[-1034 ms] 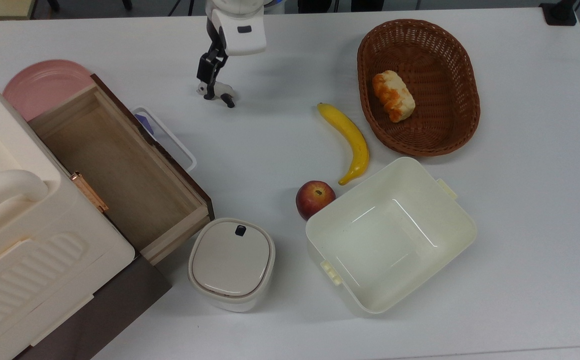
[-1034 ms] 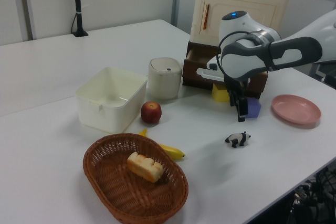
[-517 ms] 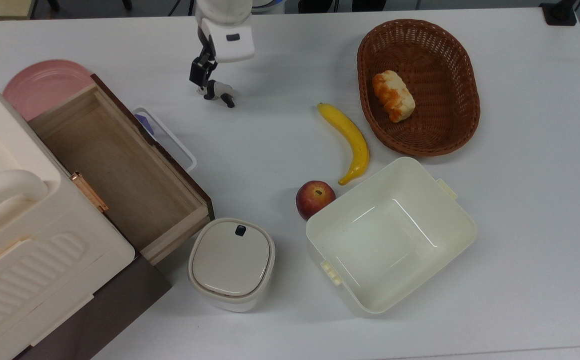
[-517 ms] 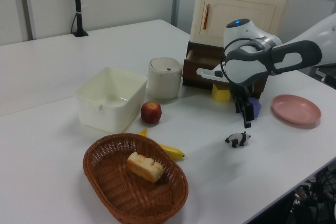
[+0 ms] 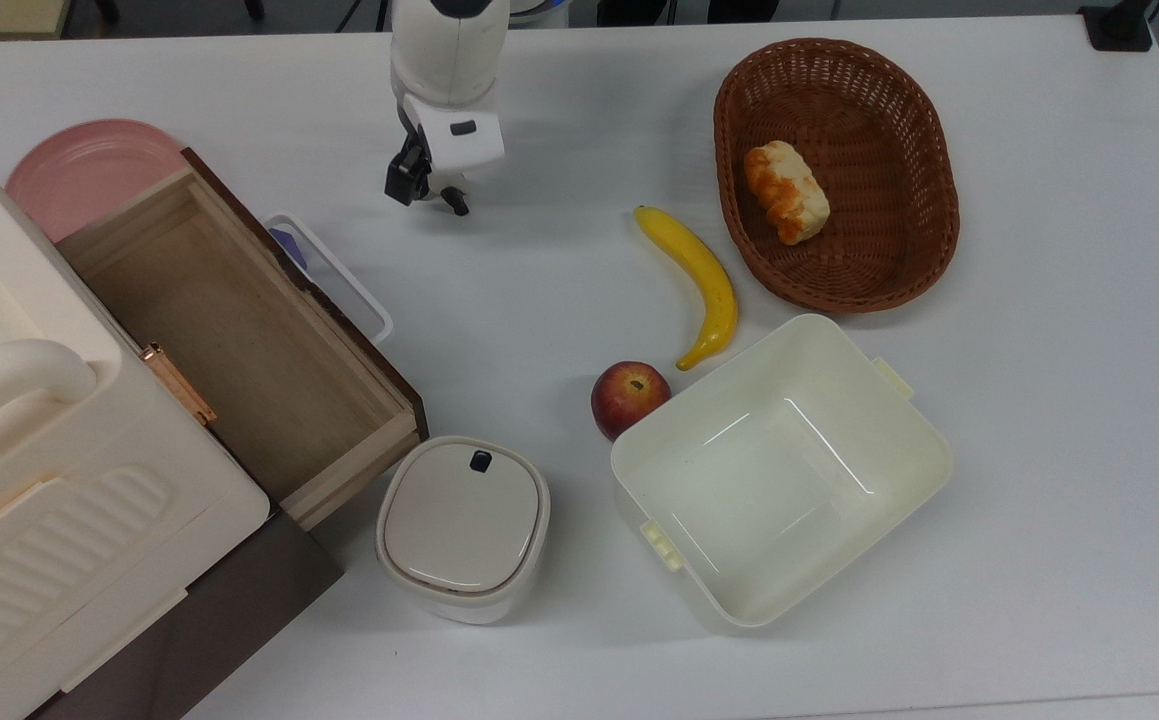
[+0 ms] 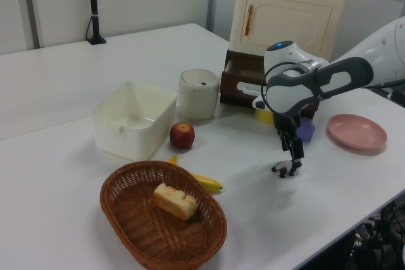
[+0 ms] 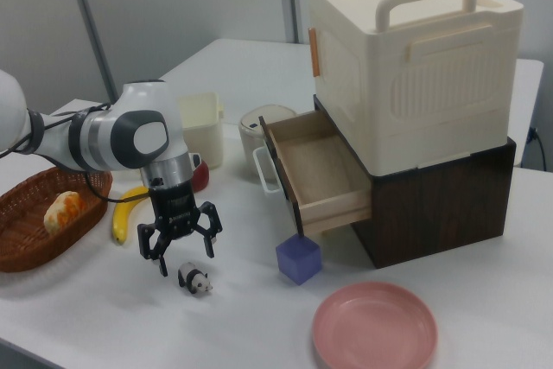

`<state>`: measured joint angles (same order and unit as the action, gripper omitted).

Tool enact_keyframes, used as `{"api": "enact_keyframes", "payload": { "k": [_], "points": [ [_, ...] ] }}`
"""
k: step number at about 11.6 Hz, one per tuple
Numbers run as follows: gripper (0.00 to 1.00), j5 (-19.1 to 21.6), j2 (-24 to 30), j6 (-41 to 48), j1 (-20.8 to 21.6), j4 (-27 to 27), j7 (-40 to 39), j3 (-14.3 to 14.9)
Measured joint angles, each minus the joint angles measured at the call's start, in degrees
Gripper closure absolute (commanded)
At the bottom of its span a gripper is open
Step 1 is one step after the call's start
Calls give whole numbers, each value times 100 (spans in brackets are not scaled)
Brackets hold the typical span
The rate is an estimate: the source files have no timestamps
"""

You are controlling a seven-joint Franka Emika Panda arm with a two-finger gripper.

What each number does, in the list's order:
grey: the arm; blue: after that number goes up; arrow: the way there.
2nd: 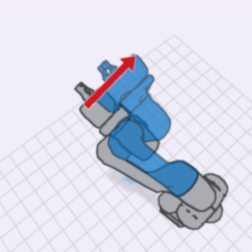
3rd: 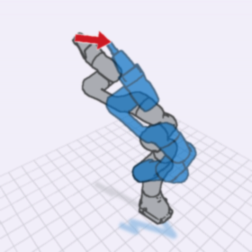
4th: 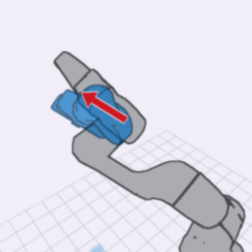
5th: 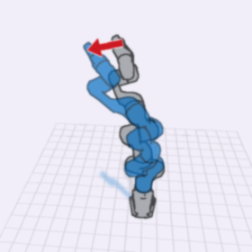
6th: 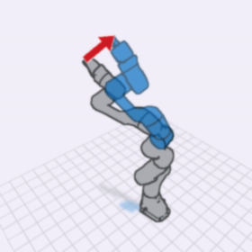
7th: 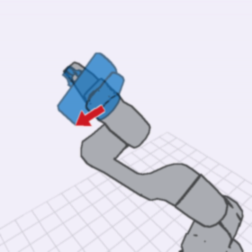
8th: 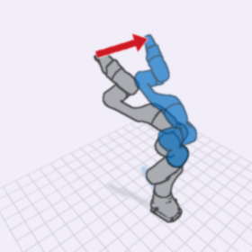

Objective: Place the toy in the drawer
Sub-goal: 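Close the gripper on the panda toy and lift it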

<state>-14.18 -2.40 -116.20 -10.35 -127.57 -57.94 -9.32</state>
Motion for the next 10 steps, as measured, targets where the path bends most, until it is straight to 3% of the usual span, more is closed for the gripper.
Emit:
{"api": "enact_keyframes", "payload": {
  "k": [3, 4, 5, 6, 8, 10],
  "points": [
    [0, -234, -184, -28, 9, 5, 54, 0],
    [6, -310, -256, -33, 26, 18, 114, -5],
    [44, -363, -317, -38, 52, 35, 179, -7],
    [69, -409, -364, -39, 82, 54, 231, -7],
    [89, -438, -404, -39, 94, 76, 326, -8],
    [92, -438, -406, -40, 94, 106, 371, -8]
  ]
}}
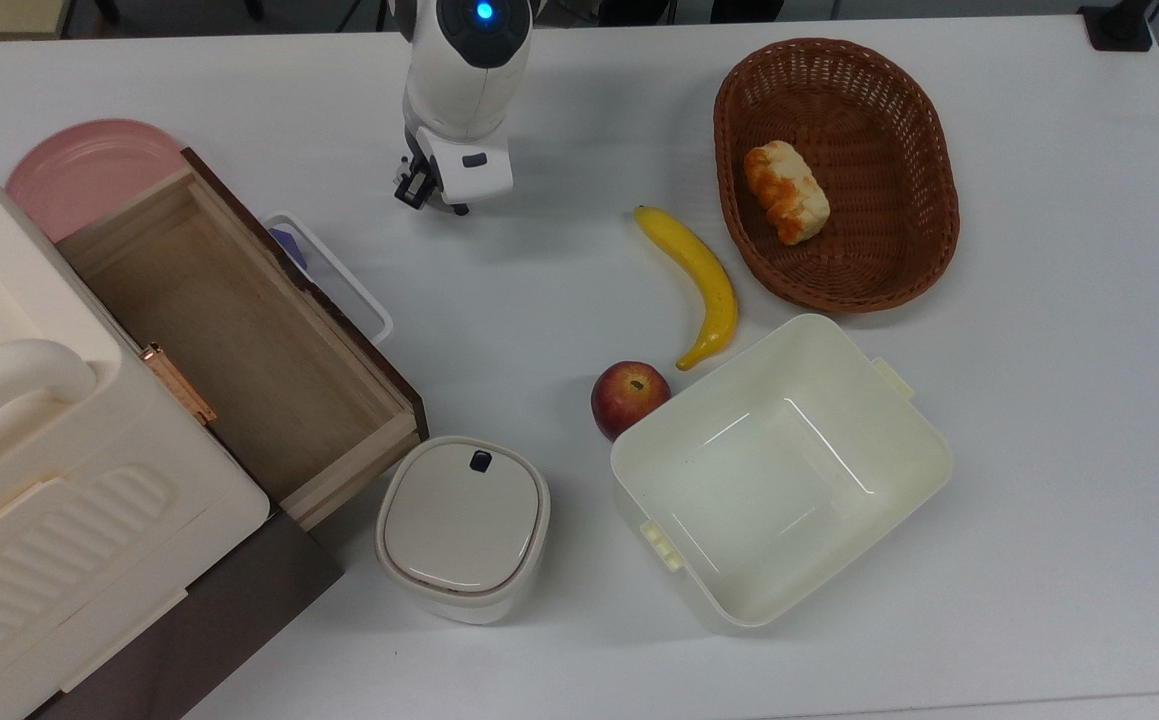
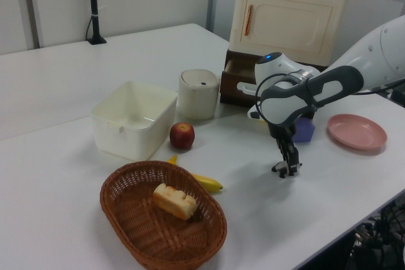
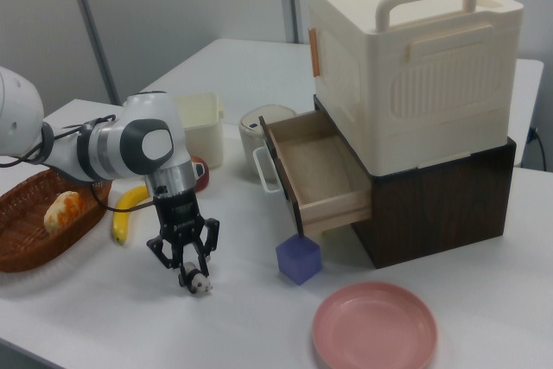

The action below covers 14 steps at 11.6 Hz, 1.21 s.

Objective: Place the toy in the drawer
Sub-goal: 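Close the gripper on the panda toy and lift it, then carry the held panda toy over the open wooden drawer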

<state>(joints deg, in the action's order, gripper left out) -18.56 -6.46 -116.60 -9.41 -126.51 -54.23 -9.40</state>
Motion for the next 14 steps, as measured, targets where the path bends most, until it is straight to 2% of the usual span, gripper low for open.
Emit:
{"api": "enact_keyframes", "payload": {
  "k": [3, 8, 11, 14],
  "points": [
    [100, -1, -17, 0, 0, 58, 17, -1],
    [100, -1, -48, -3, 5, 246, 184, -10],
    [100, 42, -110, -29, 8, 766, 879, -33],
    [100, 542, -214, -44, 24, 1427, 1341, -44]
  ]
}}
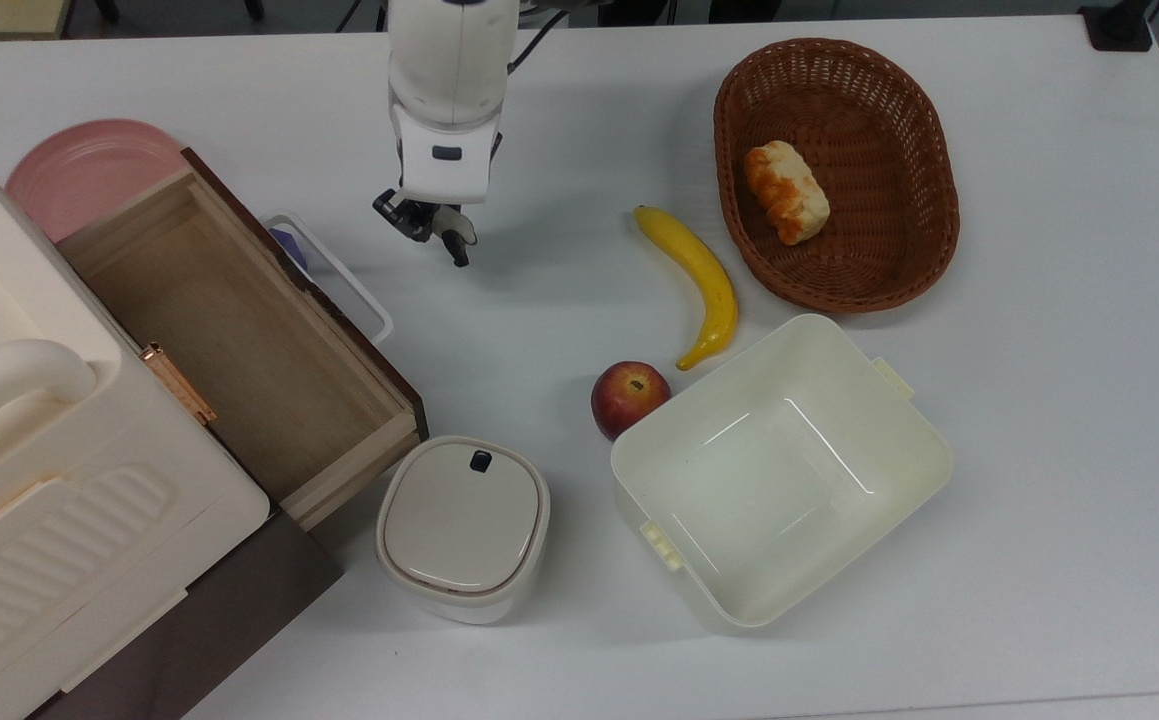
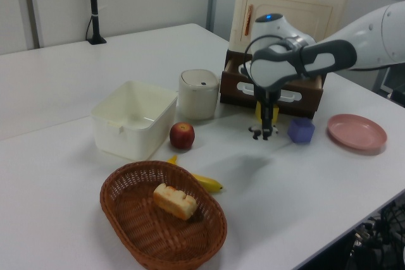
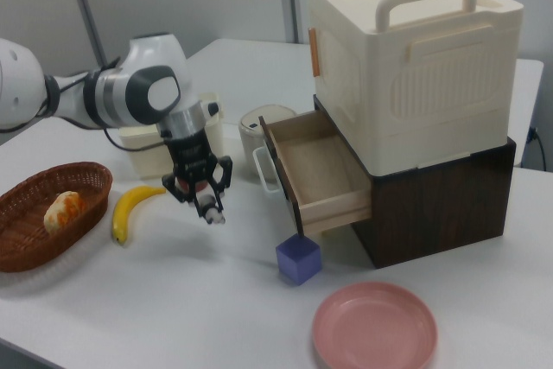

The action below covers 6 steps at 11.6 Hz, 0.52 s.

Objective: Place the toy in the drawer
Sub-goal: 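Carry the held panda toy over the open wooden drawer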

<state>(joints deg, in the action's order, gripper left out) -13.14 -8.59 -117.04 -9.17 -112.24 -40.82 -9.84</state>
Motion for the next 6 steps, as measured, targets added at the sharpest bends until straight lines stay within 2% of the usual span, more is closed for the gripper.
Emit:
{"api": "enact_keyframes", "payload": {
  "k": [3, 6],
  "points": [
    [100, 184, -16, -1, 92, 482, 820, -6],
    [100, 725, -27, -3, 83, 921, 1169, -1]
  ]
}}
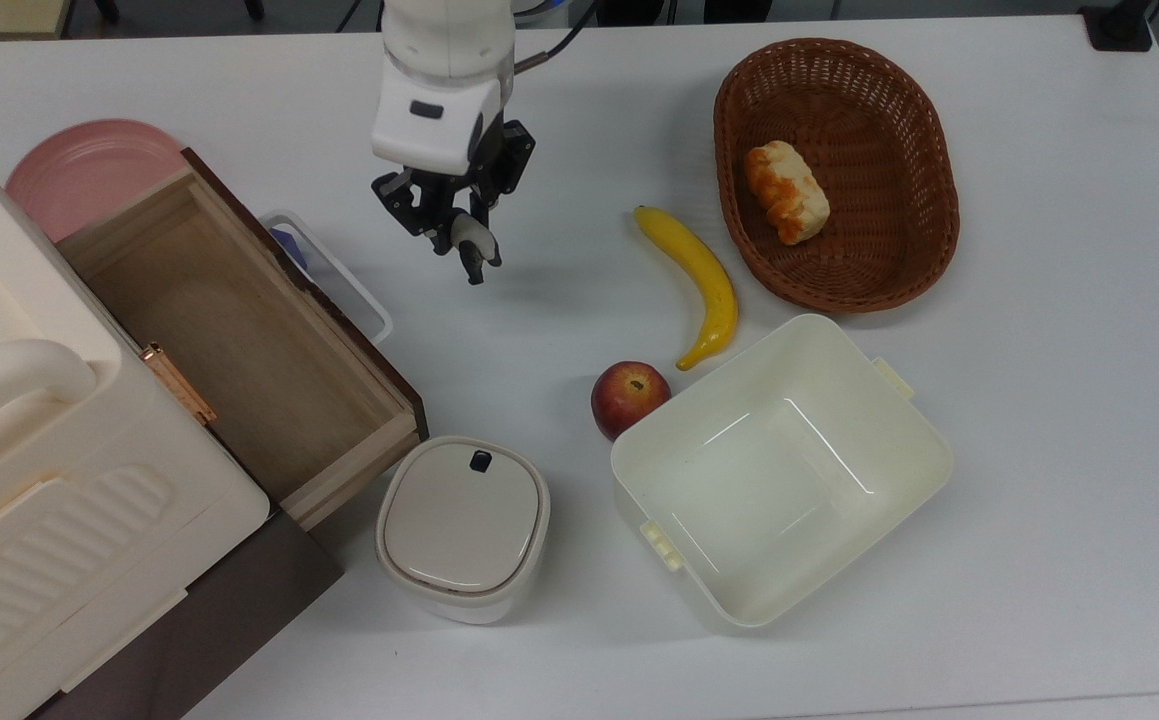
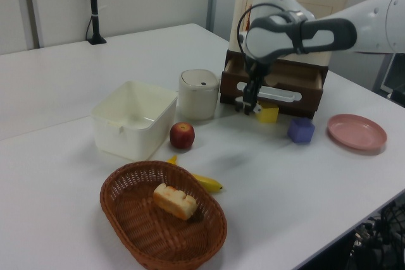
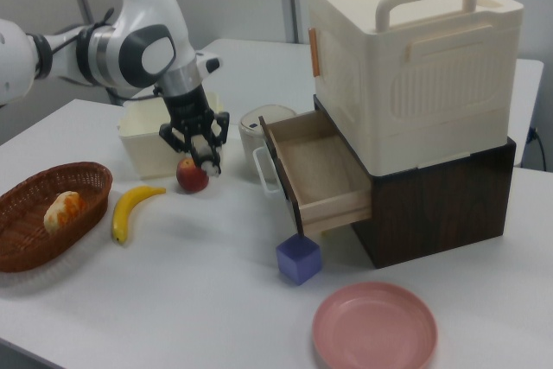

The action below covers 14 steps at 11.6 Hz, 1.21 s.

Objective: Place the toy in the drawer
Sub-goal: 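Carry the held panda toy over the open wooden drawer, then lower the panda toy into the drawer and open the gripper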

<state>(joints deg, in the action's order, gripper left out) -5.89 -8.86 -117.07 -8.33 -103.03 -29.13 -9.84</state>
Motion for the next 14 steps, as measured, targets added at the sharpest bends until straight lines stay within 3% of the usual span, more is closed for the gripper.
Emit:
{"api": "enact_keyframes", "payload": {
  "k": [3, 5, 10, 14],
  "points": [
    [100, 560, -5, -1, -246, 571, 111, 87],
    [100, 689, -28, -1, -489, 797, 117, 188],
    [100, 721, -337, -127, -956, 1338, 199, 434],
    [100, 721, -625, -508, -1189, 1466, 234, 536]
  ]
}}
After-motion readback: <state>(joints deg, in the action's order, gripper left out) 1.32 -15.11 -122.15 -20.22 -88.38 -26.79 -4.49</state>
